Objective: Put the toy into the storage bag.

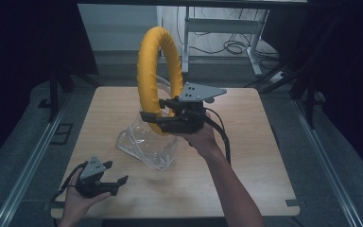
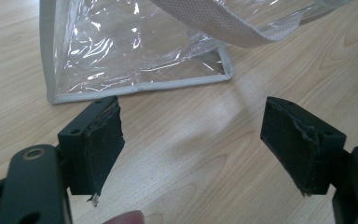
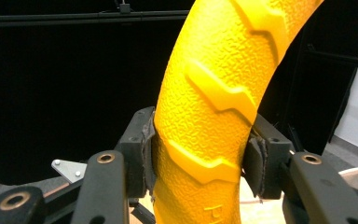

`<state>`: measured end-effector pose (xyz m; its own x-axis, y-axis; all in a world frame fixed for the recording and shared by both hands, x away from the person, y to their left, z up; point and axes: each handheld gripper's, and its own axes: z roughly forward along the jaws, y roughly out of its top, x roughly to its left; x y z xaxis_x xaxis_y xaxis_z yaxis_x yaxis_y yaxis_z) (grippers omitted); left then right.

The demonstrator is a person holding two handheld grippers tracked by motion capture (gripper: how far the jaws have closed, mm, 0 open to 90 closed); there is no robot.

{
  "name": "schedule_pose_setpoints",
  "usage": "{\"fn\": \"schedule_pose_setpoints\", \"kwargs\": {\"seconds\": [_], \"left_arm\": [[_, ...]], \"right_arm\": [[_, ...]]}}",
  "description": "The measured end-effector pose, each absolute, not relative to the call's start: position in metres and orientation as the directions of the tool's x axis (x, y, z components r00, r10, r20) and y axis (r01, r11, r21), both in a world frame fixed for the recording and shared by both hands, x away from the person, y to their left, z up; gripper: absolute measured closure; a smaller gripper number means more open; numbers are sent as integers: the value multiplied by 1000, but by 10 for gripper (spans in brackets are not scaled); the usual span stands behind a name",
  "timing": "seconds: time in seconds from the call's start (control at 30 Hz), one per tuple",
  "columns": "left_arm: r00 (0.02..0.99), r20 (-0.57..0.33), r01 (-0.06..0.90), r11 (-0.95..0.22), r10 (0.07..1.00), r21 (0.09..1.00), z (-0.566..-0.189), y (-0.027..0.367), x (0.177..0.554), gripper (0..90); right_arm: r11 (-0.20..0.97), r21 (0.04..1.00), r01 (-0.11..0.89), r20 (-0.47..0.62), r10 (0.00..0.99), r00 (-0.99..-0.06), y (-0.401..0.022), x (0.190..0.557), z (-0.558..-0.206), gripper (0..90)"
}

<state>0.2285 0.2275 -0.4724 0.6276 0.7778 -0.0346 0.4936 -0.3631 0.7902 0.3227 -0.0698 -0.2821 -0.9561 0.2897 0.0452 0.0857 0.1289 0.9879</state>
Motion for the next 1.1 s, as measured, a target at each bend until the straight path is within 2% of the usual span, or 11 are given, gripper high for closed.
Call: {"fn": "schedule_pose_setpoints", "kwargs": {"seconds": [1.1], "left_arm": [[622, -57, 509, -348, 781, 787, -477, 230, 231, 207]], "right_arm": [[142, 979, 147, 113, 226, -968, -45, 335, -305, 505]]}}
